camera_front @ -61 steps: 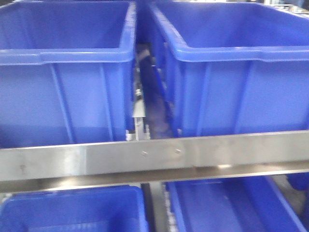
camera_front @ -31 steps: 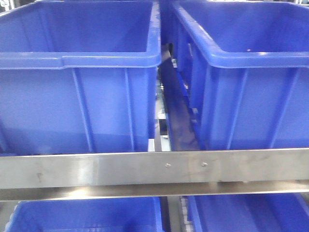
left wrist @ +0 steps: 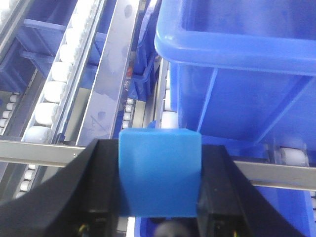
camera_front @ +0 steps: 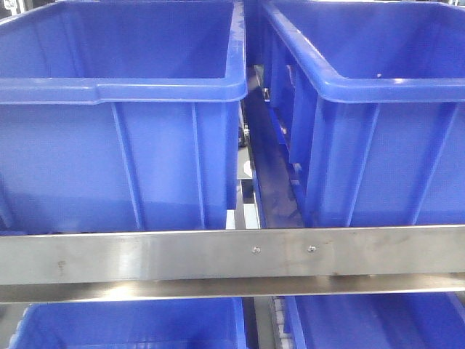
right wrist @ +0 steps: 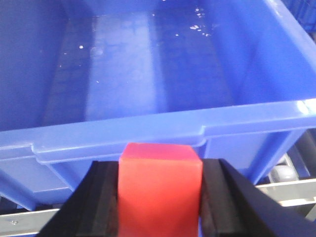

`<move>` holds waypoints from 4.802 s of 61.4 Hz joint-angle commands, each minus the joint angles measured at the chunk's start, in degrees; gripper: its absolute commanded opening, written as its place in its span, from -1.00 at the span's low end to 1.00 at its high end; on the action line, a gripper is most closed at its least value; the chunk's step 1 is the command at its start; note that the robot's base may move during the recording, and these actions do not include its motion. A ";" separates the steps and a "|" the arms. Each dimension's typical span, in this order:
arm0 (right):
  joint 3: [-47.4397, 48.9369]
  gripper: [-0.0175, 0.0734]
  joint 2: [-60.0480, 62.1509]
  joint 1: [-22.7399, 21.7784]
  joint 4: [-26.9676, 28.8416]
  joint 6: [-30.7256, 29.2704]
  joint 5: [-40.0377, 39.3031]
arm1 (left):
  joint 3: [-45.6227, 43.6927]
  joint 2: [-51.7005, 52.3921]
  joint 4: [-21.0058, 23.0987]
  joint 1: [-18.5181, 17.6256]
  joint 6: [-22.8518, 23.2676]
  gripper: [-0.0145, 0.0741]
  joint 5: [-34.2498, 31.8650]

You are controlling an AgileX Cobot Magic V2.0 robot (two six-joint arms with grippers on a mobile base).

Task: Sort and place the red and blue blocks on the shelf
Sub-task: 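Move the right gripper holding the red cube over a blue bin, then lower the left gripper holding the blue cube into another blue bin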

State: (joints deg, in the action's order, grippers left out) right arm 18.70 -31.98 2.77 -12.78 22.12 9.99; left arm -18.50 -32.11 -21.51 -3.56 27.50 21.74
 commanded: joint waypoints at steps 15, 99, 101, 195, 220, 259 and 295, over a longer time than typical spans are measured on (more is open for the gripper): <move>1.65 -0.51 0.10 -0.27 -1.02 -0.32 -4.99 | -1.53 0.10 -0.65 0.06 0.02 -0.39 -3.91; 1.73 -0.51 0.10 -0.27 -1.02 -0.32 -4.95 | -1.53 0.10 -0.65 0.06 0.02 -0.39 -4.03; 1.73 -0.51 0.10 -0.27 -1.02 -0.32 -4.95 | -1.53 0.10 -0.65 0.06 0.02 -0.39 -4.03; 9.68 -0.51 -3.96 -0.27 -2.33 -0.32 -9.99 | -10.42 -1.96 4.54 -0.06 0.02 -0.39 -9.07; 18.57 -0.51 -17.05 -0.27 -2.55 -0.32 -10.43 | -18.89 -11.95 4.54 -1.20 0.02 -0.39 -12.65; 25.36 -0.51 -32.51 -0.27 -2.55 -0.32 -14.97 | -34.74 -39.52 1.84 -11.37 0.02 -0.39 -16.81; 25.36 0.07 -34.00 -0.27 -2.65 -0.36 -17.64 | -35.82 -42.01 2.32 -11.37 0.02 -0.38 -16.72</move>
State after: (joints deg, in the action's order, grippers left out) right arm 42.04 -67.13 2.77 -14.57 22.12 -1.78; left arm -52.06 -75.57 -19.27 -14.57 27.50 9.43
